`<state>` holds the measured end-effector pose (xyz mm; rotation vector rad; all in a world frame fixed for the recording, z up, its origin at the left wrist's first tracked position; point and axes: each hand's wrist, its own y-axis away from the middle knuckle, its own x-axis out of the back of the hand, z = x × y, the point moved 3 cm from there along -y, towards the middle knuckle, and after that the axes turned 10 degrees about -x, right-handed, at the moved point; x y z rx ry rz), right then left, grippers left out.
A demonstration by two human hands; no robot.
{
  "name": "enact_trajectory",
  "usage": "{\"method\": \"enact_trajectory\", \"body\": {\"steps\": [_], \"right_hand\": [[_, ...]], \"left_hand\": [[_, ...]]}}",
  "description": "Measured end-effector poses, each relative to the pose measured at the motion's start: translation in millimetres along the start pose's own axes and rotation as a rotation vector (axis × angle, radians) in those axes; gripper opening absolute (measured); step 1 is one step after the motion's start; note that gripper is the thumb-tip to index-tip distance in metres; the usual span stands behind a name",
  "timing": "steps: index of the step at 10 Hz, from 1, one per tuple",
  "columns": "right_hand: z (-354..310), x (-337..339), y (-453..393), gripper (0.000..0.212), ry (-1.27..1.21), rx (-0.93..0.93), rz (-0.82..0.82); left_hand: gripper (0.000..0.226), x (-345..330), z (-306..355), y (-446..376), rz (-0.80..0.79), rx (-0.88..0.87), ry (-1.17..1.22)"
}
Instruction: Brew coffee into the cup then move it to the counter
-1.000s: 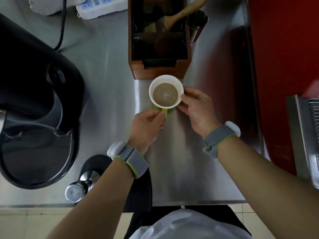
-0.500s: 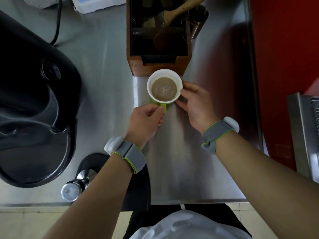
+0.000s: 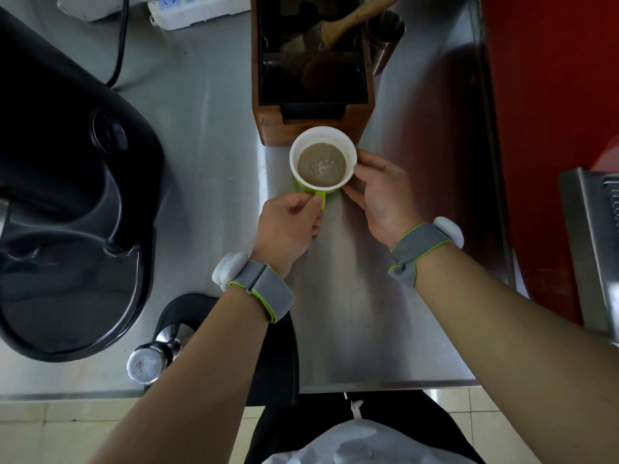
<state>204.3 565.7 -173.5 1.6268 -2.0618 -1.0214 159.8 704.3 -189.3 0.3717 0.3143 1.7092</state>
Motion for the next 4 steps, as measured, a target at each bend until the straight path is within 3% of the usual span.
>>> {"method": "enact_trajectory", "body": {"steps": [3, 4], "right_hand": [[-1.4, 5.4, 9.1, 0.033, 0.049, 0.045, 0.051], [-0.3, 15.5, 17.5, 0.027, 0.202, 0.125, 0.157]], "left_hand": [[0.025, 6.3, -4.7, 8.0, 0.023, 0.017, 0.051], [0.023, 13.4, -10.1, 16.9, -0.016, -0.004, -0.150]]}}
